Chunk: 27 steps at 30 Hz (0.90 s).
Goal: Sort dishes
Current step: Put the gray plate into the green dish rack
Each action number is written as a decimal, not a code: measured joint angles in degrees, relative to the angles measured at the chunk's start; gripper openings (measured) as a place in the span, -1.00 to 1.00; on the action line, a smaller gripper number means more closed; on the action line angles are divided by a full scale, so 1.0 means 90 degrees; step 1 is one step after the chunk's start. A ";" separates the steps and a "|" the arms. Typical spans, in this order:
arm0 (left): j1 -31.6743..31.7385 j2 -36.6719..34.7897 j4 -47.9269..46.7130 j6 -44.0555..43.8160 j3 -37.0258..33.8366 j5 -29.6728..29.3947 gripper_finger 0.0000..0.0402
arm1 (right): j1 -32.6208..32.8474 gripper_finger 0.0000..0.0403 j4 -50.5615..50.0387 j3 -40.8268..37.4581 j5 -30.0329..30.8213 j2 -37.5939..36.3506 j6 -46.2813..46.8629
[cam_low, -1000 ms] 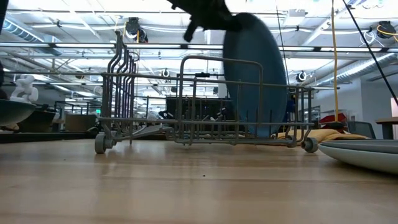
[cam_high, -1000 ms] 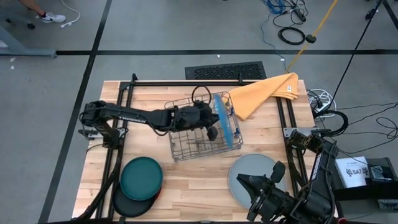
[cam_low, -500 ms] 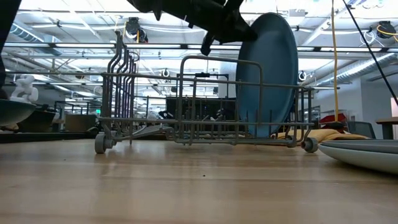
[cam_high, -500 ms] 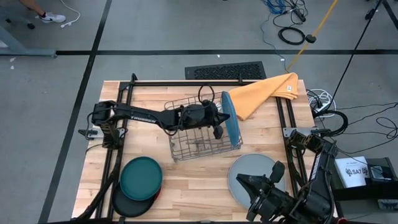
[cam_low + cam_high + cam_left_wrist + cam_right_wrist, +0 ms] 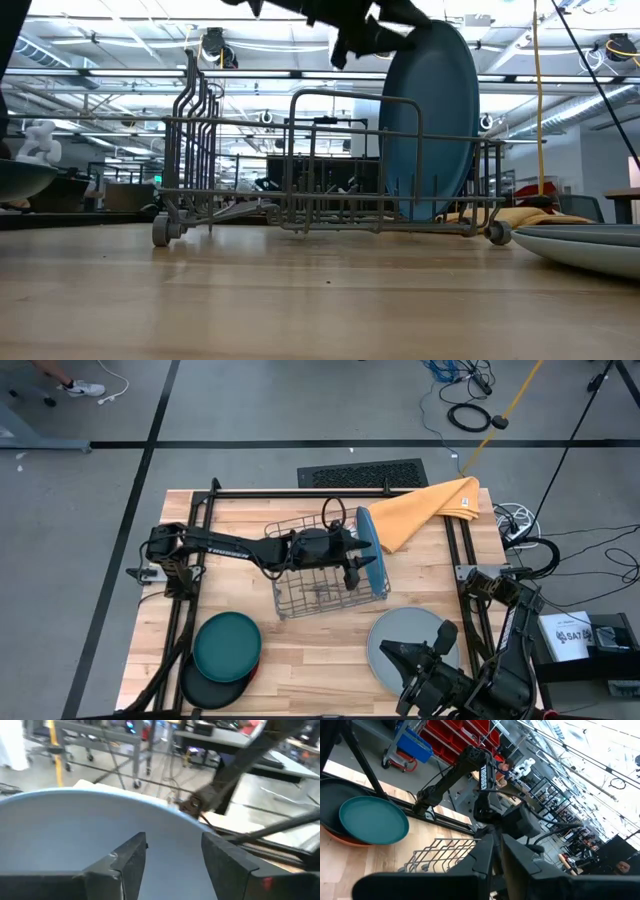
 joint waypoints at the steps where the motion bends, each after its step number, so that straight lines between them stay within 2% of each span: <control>1: -0.0023 -0.0035 -0.0142 0.0001 0.0059 0.0028 -0.03 | 0.0000 -0.86 -0.0002 0.0000 -0.0059 0.0000 0.0000; 6: -0.0117 -0.0527 -0.1152 0.0166 0.0182 -0.0046 -0.04 | 0.0000 -0.86 0.0000 -0.0005 -0.0281 -0.0001 0.0019; 11: -0.0308 -0.1367 -0.2035 0.0347 0.0161 -0.0033 -0.04 | 0.0000 -0.86 -0.0012 -0.0005 -0.0695 0.0000 0.0015; 13: -0.0471 -0.1778 -0.2035 0.0510 0.0090 -0.0031 -0.04 | 0.0000 -0.86 -0.0098 -0.0005 -0.1146 -0.0004 0.0025; 15: -0.0665 -0.2202 -0.2057 0.0667 0.0069 -0.0122 -0.04 | 0.0017 -0.86 -0.0316 -0.0007 -0.1945 -0.0002 0.0230; 18: -0.1088 -0.2851 -0.2026 0.0963 -0.0075 -0.0574 -0.04 | 0.0121 -0.86 -0.0499 -0.0255 -0.2982 0.0010 0.0625; 21: -0.1536 -0.3369 -0.2019 0.1145 -0.0347 -0.1207 -0.04 | 0.0277 -0.86 -0.0594 -0.0812 -0.3520 0.0034 0.1143; 24: -0.1970 -0.3750 -0.2190 0.1148 -0.0687 -0.1853 -0.04 | 0.0355 -0.86 -0.0759 -0.1544 -0.3777 0.0041 0.2263; 27: -0.2395 -0.4081 -0.2170 0.1148 -0.1122 -0.2486 -0.04 | 0.0291 -0.86 -0.0685 -0.2383 -0.4575 0.0041 0.3697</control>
